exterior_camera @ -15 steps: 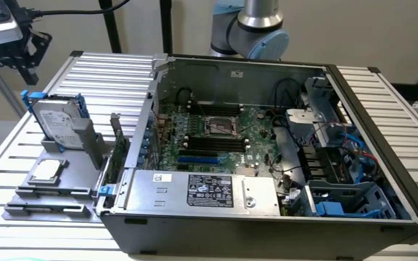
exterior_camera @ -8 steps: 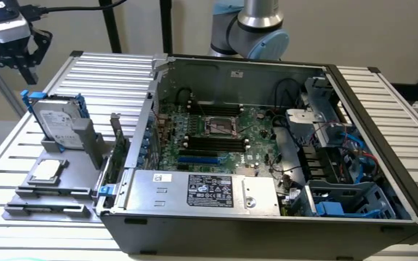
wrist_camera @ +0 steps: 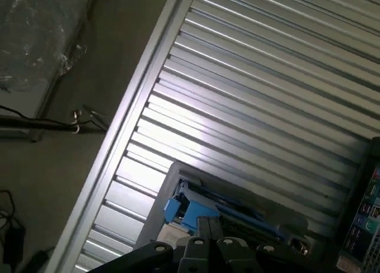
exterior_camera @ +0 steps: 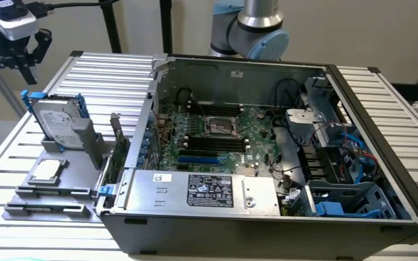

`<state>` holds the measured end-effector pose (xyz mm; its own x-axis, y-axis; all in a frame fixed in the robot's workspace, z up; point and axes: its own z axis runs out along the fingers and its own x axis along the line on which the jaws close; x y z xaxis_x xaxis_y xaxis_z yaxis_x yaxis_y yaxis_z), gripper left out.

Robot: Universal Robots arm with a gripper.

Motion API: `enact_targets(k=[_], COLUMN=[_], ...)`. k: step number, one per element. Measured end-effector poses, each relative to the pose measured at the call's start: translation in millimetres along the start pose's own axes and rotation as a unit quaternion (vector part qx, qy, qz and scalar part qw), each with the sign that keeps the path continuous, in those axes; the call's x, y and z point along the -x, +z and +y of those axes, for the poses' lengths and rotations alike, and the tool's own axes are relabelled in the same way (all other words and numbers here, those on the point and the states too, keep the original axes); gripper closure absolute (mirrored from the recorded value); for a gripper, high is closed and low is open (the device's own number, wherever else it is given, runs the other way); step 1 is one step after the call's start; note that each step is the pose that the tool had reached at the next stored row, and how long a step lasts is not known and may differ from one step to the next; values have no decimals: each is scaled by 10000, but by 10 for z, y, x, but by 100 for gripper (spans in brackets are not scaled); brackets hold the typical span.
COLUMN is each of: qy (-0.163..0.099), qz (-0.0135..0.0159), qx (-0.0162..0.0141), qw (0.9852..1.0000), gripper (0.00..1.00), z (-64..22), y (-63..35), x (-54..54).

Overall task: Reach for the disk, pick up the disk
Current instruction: 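Pick up the disk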

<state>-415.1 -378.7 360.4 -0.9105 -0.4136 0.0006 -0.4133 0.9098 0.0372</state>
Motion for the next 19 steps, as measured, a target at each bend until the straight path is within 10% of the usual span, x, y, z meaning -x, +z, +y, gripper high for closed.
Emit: enact_targets(k=[9,19], qy=[-814,-1718], qz=[30,64], qx=[0,-1], qw=[9967,9851], gripper=[89,89], z=[0,0], y=[0,0], x=[0,0])
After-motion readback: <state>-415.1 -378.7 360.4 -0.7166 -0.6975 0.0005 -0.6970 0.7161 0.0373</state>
